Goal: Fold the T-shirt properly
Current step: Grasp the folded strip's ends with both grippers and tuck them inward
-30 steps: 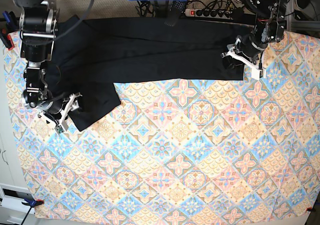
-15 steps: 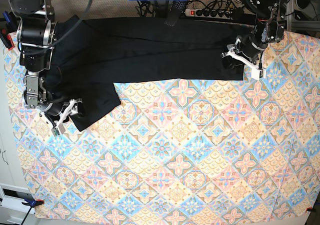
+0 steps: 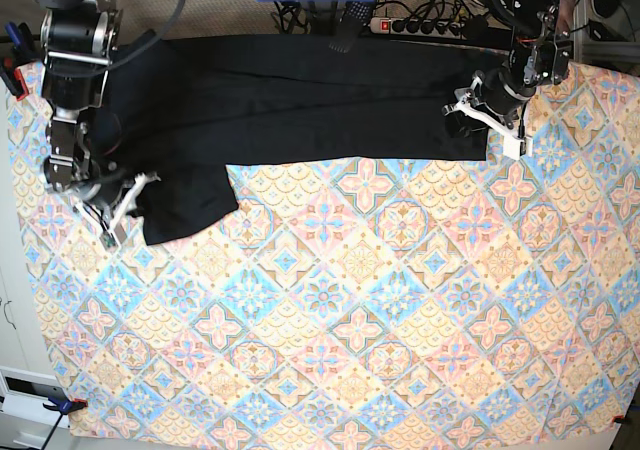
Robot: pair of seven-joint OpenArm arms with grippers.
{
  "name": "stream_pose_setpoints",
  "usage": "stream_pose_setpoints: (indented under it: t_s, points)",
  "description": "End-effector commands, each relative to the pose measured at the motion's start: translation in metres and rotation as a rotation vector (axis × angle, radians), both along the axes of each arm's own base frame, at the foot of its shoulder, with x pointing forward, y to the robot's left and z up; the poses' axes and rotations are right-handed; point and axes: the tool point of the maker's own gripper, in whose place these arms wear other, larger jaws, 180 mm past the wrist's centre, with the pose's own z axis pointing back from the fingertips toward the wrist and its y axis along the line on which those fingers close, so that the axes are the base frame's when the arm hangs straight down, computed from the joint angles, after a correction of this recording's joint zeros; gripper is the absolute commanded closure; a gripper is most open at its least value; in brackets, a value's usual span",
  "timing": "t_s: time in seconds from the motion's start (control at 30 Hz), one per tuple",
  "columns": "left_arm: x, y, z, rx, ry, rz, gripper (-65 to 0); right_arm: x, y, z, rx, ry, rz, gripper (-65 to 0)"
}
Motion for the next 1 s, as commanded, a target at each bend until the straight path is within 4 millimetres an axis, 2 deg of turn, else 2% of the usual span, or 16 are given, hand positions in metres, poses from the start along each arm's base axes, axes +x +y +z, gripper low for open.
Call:
stream_pose_setpoints:
  t_s: [0.0,0.1,0.3,0.37,0.47,0.63,0.73,0.83,0.97]
  points:
    - [0.005,0.004,0.005,0.013,-0.018,-0.002,-21.4,0.011,-0.025,0.025,-0.050,-0.059,-0.028,-0.5]
    - [0.005,0.005,0.005,0.013,-0.019,-0.002,-21.4,0.007,-0.048,0.057,-0.134,-0.103,-0.065,-0.5]
    - [0.005,0.005,0.005,0.013,-0.021,-0.001,-21.4,-0.044,-0.080,0.086,-0.290,-0.086,-0.105,-0.5]
    - [0.006,0.004,0.006,0.012,-0.022,0.000,-21.4,-0.061,-0.082,0.094,-0.301,-0.088,-0.115,-0.5]
    - [0.006,0.004,0.006,0.012,-0.022,0.000,-21.4,-0.076,-0.075,0.108,-0.262,-0.125,-0.116,-0.5]
    - [0.007,0.004,0.006,0.012,-0.024,0.000,-21.4,-0.116,-0.069,0.106,-0.264,-0.082,-0.091,-0.6]
    - [0.015,0.004,0.010,0.012,-0.042,0.000,-21.4,-0.135,-0.064,0.105,-0.285,-0.056,-0.061,-0.6]
    - [0.016,0.005,0.010,0.012,-0.044,0.001,-21.4,-0.149,-0.061,0.104,-0.298,-0.030,-0.037,-0.6]
    - [0.017,0.005,0.010,0.012,-0.045,0.001,-21.4,-0.158,-0.059,0.100,-0.303,-0.005,-0.027,-0.7]
